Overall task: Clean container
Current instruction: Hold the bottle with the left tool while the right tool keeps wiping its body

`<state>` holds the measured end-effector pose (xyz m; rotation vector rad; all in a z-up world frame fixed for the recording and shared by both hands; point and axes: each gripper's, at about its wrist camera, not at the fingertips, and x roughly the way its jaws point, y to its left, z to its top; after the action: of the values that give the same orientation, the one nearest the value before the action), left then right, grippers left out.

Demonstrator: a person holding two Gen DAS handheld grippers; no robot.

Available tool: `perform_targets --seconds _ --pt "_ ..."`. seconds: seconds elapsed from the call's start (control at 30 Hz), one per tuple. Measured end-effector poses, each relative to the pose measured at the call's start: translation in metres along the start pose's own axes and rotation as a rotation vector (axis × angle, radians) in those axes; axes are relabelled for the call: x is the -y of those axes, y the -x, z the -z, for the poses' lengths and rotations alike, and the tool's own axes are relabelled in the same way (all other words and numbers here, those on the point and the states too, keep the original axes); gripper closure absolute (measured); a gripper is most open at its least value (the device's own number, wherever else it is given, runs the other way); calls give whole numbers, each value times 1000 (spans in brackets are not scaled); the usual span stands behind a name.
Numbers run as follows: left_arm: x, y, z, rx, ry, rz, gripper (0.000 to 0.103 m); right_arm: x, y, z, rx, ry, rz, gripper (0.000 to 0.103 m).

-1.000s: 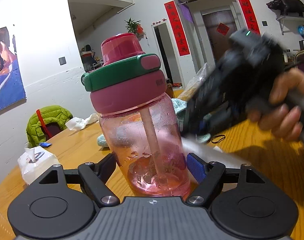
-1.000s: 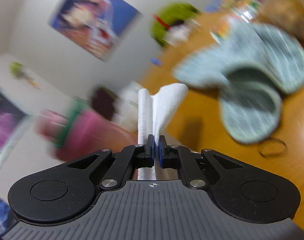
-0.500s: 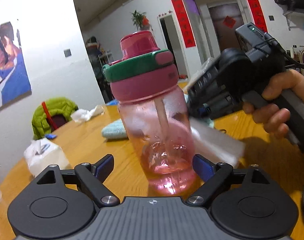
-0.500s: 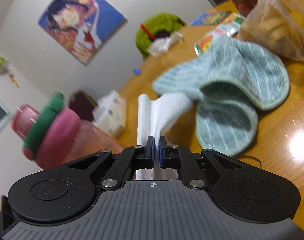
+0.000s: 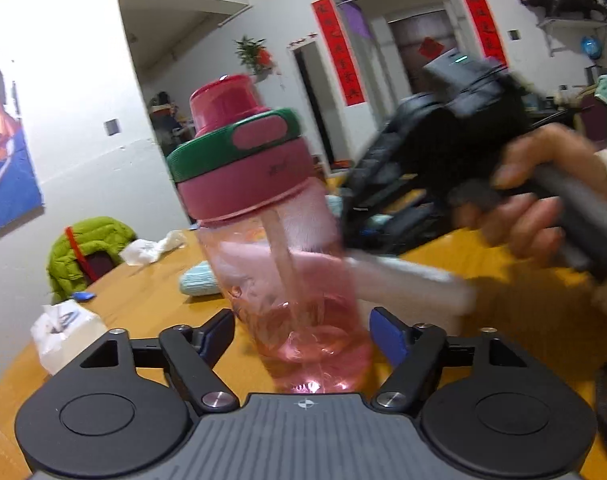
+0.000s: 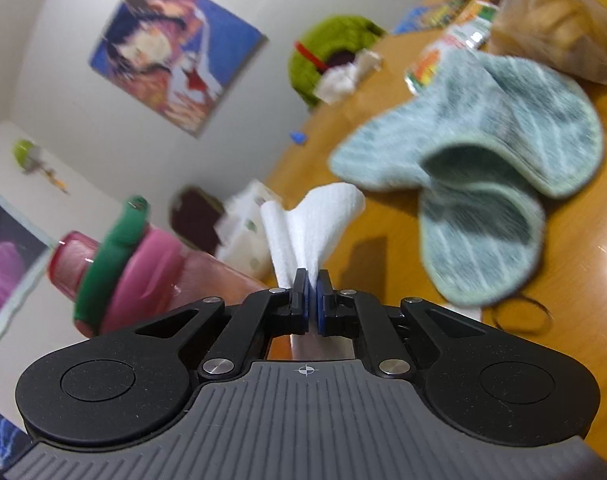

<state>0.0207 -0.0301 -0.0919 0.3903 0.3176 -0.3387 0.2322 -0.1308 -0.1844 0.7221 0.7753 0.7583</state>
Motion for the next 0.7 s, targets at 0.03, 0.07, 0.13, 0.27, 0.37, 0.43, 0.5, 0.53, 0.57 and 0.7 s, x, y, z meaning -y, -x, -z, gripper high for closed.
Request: perform_targets --seconds 0.03,0.07,0.13,0.27,0.37,0.43,0.5,0.53,0.57,0.7 --pt "-3 -1 0 0 6 0 28 -3 2 0 -17 21 6 94" --pt "-6 -1 0 -1 12 2 28 -7 4 0 -24 46 8 94" --pt "-10 -1 0 -5 21 5 28 -13 8 -1 -35 95 6 94" --pt "-10 -1 1 1 30 6 31 -15 10 0 -59 143 19 94" --pt "-8 -1 1 6 25 5 31 -15 15 2 -16 127 3 94" --pt "-8 0 2 7 24 10 31 -11 27 1 58 68 -106 94" --pt "-7 0 2 8 22 10 31 -1 35 -2 106 -39 -236 94" --pt "-6 0 2 9 20 9 31 1 32 -3 96 -54 -231 93" --pt "-6 0 2 9 19 8 31 4 29 -3 85 -68 -225 93" --pt "-4 0 2 11 14 5 31 8 5 0 -20 -54 -32 93"
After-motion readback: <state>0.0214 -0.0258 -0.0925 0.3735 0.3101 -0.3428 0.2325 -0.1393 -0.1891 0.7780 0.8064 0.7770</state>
